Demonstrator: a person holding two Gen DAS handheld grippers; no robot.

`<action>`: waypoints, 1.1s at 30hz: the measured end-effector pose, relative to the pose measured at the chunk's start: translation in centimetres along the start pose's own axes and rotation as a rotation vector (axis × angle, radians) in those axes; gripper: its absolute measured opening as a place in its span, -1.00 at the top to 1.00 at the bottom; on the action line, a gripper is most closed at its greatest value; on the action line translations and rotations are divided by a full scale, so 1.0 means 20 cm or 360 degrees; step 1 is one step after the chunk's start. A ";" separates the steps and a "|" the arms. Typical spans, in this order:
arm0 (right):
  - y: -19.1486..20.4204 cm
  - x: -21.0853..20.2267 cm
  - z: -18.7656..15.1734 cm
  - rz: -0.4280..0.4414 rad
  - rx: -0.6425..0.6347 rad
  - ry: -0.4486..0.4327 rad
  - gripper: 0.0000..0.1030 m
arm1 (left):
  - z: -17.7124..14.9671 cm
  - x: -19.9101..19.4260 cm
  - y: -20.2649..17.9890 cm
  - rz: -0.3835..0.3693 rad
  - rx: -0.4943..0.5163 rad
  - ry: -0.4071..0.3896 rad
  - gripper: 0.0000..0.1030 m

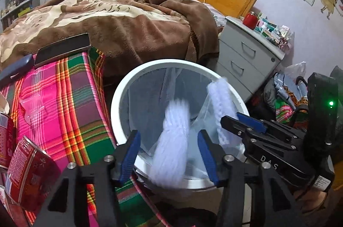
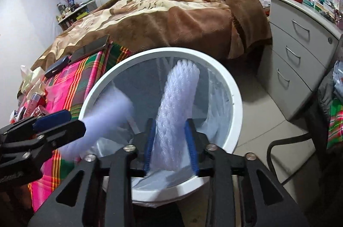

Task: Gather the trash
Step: 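Carry both foam sleeves to the white bin and open both tools over it, then move both tools back over the bed toward the cans and carton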

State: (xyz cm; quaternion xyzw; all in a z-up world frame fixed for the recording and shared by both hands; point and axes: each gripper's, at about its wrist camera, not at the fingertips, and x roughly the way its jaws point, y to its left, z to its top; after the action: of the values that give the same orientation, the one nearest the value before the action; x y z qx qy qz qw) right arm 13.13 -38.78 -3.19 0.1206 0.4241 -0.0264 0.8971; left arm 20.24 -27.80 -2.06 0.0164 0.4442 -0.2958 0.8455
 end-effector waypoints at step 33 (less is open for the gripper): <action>0.52 -0.12 -0.11 0.0350 -0.0198 -0.0172 -0.15 | -0.54 -0.81 0.62 0.0471 -0.0409 -0.0373 -0.08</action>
State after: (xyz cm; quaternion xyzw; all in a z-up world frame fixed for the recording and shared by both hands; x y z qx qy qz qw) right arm 11.48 -28.31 -0.73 0.1089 0.3601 0.0919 0.9220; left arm 11.55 -6.61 0.77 -0.0608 0.3698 -0.1093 0.9207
